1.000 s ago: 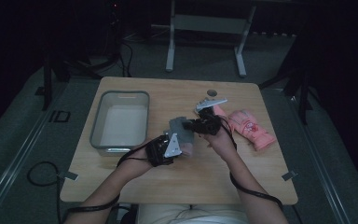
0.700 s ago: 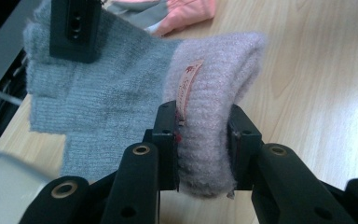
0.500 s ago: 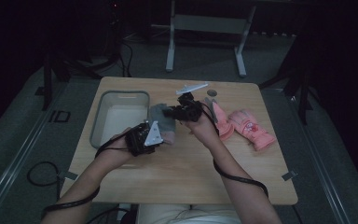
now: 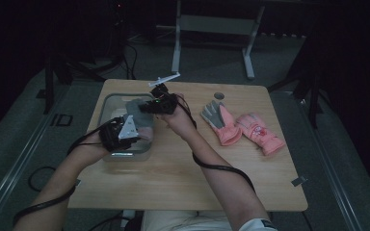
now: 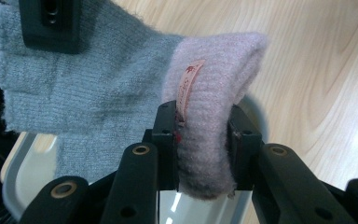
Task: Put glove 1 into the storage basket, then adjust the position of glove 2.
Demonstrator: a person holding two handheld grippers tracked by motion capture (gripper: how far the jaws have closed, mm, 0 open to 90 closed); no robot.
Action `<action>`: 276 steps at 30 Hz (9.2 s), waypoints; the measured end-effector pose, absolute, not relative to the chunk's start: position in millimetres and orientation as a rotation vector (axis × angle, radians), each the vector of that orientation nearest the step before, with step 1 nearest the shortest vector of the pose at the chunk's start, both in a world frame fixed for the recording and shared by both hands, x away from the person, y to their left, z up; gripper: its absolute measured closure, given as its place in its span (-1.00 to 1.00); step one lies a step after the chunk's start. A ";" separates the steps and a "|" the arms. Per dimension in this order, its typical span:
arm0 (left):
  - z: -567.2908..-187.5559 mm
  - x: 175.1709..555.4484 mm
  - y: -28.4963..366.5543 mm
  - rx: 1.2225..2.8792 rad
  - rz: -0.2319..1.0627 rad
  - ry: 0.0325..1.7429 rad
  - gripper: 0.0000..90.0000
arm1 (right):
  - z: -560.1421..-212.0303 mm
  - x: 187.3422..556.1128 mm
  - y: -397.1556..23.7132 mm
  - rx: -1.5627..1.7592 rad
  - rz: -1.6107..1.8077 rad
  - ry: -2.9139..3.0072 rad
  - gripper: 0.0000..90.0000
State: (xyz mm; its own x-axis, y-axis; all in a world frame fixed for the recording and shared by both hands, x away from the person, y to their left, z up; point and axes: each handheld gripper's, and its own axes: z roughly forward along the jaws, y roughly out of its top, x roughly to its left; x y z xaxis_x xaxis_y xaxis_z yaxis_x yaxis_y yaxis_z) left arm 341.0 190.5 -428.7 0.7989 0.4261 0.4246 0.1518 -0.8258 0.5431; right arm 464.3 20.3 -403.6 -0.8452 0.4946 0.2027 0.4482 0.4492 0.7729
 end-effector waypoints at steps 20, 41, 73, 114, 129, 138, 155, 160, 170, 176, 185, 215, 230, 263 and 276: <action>-486.0 401.3 218.9 2.695 0.581 0.472 0.54 | -477.1 511.6 72.3 1.014 1.183 2.701 0.64; -485.6 415.5 207.2 2.778 0.505 0.523 0.02 | -464.3 514.8 44.6 1.030 1.194 2.656 0.41; -435.1 363.8 113.1 2.463 0.347 0.385 -0.18 | -430.2 454.3 -124.1 0.949 1.283 2.480 0.46; -547.4 308.2 63.8 2.298 0.264 0.649 -0.88 | -493.0 509.3 -223.5 1.095 0.958 2.425 0.39; -551.7 288.2 66.2 2.242 0.320 0.658 -0.88 | -526.2 526.8 -205.6 1.144 0.687 2.507 0.74; -553.7 289.1 67.1 2.227 0.300 0.643 -0.88 | -499.2 510.9 -208.3 1.295 0.829 2.373 0.95; -551.4 288.3 70.1 2.176 0.331 0.640 -0.91 | -423.9 406.4 -187.9 1.438 1.022 2.082 0.95; -549.5 288.9 69.5 2.163 0.344 0.632 -0.91 | -426.0 374.8 -180.6 1.444 1.027 2.031 0.95; -551.5 284.7 65.2 2.176 0.372 0.601 -0.91 | -487.2 374.0 -158.1 1.586 0.960 2.080 0.94; -554.0 284.7 65.2 2.182 0.354 0.603 -0.91 | -509.5 392.6 -145.8 1.654 0.943 2.119 0.94; -555.7 285.5 65.8 2.183 0.347 0.603 -0.91 | -529.8 401.1 -133.8 1.660 0.905 2.152 0.88; -555.9 285.8 67.3 2.178 0.309 0.594 -0.91 | -449.8 432.1 -343.7 1.251 1.017 2.147 0.30; -557.6 286.7 68.3 2.181 0.319 0.592 -0.91 | -494.9 476.9 -377.6 1.229 0.829 2.312 0.14; -557.9 286.6 70.6 2.165 0.322 0.584 -0.91 | -466.8 425.5 -328.1 1.444 0.914 2.056 0.90; -557.0 285.6 69.6 2.157 0.323 0.579 -0.91 | -443.8 383.3 -305.4 1.580 0.890 1.849 0.90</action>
